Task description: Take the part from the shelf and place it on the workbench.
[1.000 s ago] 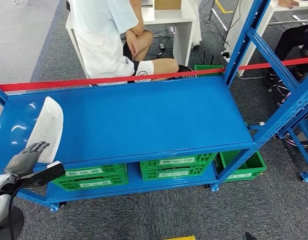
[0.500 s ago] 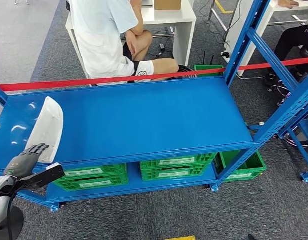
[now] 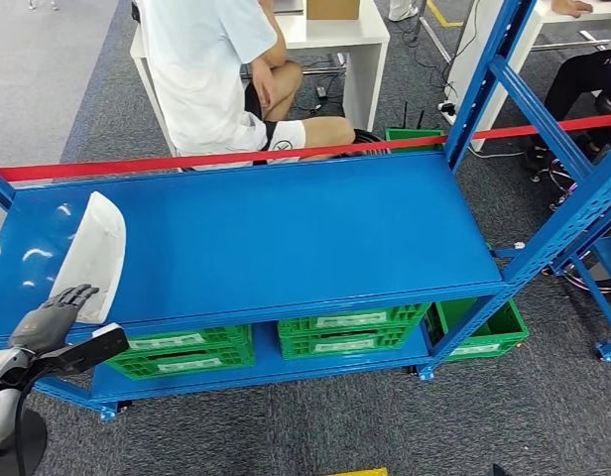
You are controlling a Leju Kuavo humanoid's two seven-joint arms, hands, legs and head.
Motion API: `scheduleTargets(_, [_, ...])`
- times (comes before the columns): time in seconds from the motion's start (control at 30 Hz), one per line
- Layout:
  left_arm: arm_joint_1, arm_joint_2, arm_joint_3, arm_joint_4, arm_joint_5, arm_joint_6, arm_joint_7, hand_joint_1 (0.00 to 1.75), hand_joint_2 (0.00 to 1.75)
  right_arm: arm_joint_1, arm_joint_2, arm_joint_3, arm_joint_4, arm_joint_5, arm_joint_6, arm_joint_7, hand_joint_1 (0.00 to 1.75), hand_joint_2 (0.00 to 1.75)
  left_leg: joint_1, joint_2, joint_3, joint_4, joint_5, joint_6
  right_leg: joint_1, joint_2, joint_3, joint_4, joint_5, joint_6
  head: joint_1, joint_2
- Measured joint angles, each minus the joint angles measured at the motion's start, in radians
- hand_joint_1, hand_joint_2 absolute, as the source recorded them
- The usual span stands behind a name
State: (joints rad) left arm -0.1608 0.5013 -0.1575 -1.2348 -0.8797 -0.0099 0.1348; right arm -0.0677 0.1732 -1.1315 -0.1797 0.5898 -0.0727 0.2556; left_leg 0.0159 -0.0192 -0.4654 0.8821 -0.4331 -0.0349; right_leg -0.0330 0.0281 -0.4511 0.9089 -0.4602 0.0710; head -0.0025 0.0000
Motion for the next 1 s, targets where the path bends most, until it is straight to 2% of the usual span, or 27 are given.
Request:
scheduleTargets(0.4, [-0.008, 0.0, -0.01, 0.0, 0.0, 0.001, -0.004, 0.0, 1.75, 0.0, 0.0, 0.0, 0.0, 0.002, 0.0, 0.0, 0.0, 0.0, 0.0, 0.0, 0.0, 0.0, 0.0, 0.0, 0.0, 0.0, 0.0, 0.0, 0.0, 0.0, 0.0, 0.0])
scheduleTargets(0.43, [-0.008, 0.0, -0.012, 0.0, 0.0, 0.002, -0.005, 0.05, 1.75, 0.0, 0.0, 0.0, 0.0, 0.002, 0.0, 0.0, 0.0, 0.0, 0.0, 0.0, 0.0, 0.0, 0.0, 0.0, 0.0, 0.0, 0.0, 0.0, 0.0, 0.0, 0.0, 0.0])
scheduleTargets(0.57, [-0.009, 0.0, -0.016, 0.0, 0.0, 0.005, -0.007, 0.98, 1.75, 0.0, 0.0, 0.0, 0.0, 0.002, 0.0, 0.0, 0.0, 0.0, 0.0, 0.0, 0.0, 0.0, 0.0, 0.0, 0.0, 0.0, 0.0, 0.0, 0.0, 0.0, 0.0, 0.0])
scheduleTargets(0.6, [-0.009, 0.0, -0.016, 0.0, 0.0, 0.005, -0.008, 1.03, 1.75, 0.0, 0.0, 0.0, 0.0, 0.002, 0.0, 0.0, 0.0, 0.0, 0.0, 0.0, 0.0, 0.0, 0.0, 0.0, 0.0, 0.0, 0.0, 0.0, 0.0, 0.0, 0.0, 0.0])
scheduleTargets(0.67, [-0.009, 0.0, -0.016, 0.0, 0.0, 0.006, -0.008, 1.26, 1.75, 0.0, 0.0, 0.0, 0.0, 0.002, 0.0, 0.0, 0.0, 0.0, 0.0, 0.0, 0.0, 0.0, 0.0, 0.0, 0.0, 0.0, 0.0, 0.0, 0.0, 0.0, 0.0, 0.0])
scheduleTargets(0.73, [-0.009, 0.0, -0.017, 0.0, 0.0, 0.006, -0.008, 1.55, 1.75, 0.0, 0.0, 0.0, 0.0, 0.002, 0.0, 0.0, 0.0, 0.0, 0.0, 0.0, 0.0, 0.0, 0.0, 0.0, 0.0, 0.0, 0.0, 0.0, 0.0, 0.0, 0.0, 0.0])
scheduleTargets(0.9, [-0.015, 0.0, -0.017, 0.0, 0.0, 0.008, -0.009, 1.73, 1.75, 0.0, 0.0, -0.001, -0.001, -0.003, 0.0, -0.001, 0.0, 0.0, 0.0, 0.0, 0.0, 0.0, 0.0, 0.0, 0.0, 0.0, 0.0, 0.0, 0.0, 0.0, 0.0, 0.0])
scheduleTargets(1.0, [-0.018, 0.001, -0.017, 0.0, 0.0, 0.012, -0.013, 1.75, 1.75, 0.0, 0.0, -0.012, -0.001, -0.022, 0.0, -0.008, 0.0, 0.0, 0.0, 0.0, 0.0, 0.0, 0.0, 0.0, 0.0, 0.0, 0.001, 0.0, 0.0, 0.0, 0.0, 0.0])
